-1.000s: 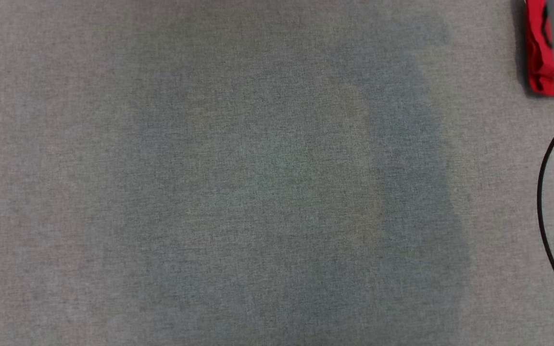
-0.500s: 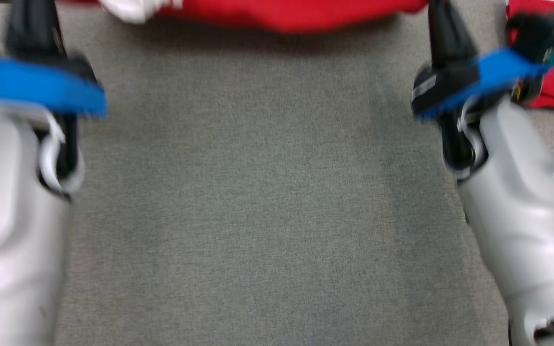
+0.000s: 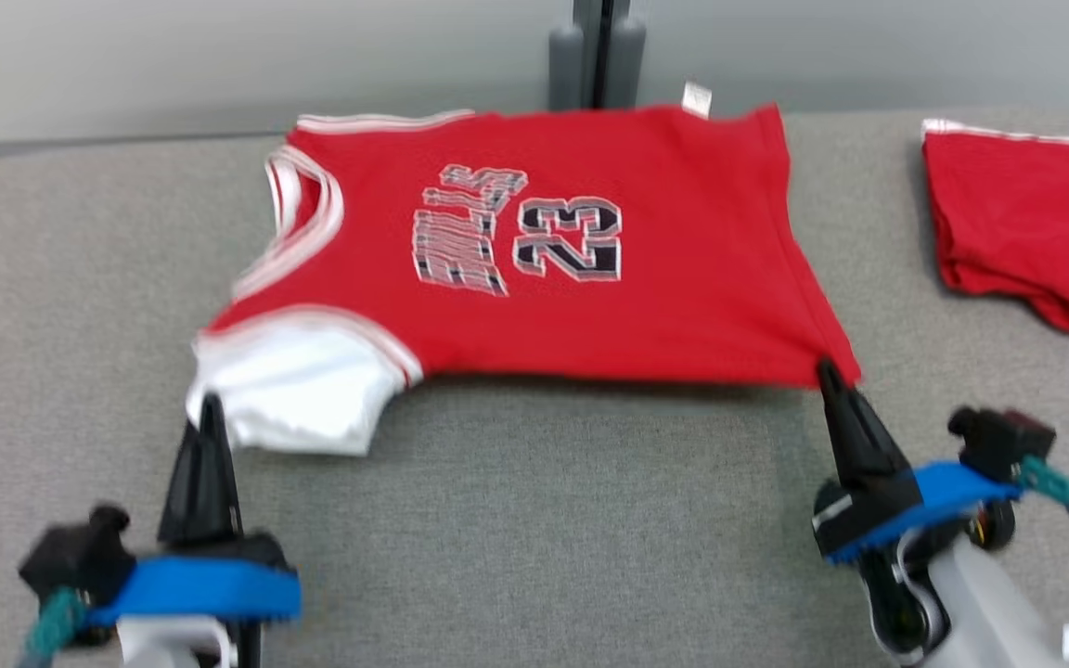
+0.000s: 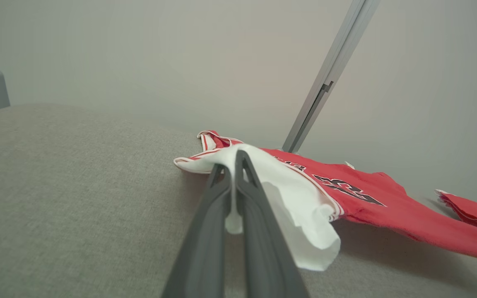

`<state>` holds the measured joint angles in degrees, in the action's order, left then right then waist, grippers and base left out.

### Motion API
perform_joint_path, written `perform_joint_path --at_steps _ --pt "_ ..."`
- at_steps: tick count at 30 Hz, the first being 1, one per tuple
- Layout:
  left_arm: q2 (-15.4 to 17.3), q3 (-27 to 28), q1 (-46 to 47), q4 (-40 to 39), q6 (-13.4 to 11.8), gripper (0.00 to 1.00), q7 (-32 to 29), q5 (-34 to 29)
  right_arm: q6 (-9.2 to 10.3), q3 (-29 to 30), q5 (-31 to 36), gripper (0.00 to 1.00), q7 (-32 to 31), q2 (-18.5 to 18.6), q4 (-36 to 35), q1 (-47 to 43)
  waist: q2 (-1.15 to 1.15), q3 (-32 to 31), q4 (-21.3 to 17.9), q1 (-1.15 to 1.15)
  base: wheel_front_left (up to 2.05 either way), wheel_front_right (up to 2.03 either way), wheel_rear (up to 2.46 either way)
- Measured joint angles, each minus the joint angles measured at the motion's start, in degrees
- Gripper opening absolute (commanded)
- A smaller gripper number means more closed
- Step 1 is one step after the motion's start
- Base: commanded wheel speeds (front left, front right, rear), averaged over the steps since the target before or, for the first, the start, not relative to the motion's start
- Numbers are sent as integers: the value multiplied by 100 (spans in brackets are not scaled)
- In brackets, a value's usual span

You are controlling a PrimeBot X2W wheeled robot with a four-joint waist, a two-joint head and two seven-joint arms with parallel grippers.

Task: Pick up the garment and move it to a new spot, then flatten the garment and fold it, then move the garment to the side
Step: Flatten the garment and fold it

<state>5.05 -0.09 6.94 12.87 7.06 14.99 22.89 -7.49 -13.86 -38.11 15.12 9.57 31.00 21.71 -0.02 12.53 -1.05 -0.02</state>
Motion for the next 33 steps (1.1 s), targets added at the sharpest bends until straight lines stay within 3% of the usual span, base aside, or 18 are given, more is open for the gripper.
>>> perform_joint_path --at_steps 8,16,28,33 --pt "-181 101 -1259 -197 7 0 0 -36 0 313 -34 0 -1 -15 -388 -1411 0 -588 76 1 0 0 0" --pt "-213 -78 -1937 -555 35 0 0 -73 0 560 18 0 -4 -27 -811 -2435 -1 -816 168 1 0 0 0" --pt "-201 -304 -1840 -358 36 0 0 -236 0 662 83 0 -403 -130 -1036 -2593 2 -802 147 2 0 0 0" --pt "114 -572 -1460 -292 37 0 2 -246 0 520 51 0 -654 -198 -1102 -2410 2 -815 6 2 0 0 0"
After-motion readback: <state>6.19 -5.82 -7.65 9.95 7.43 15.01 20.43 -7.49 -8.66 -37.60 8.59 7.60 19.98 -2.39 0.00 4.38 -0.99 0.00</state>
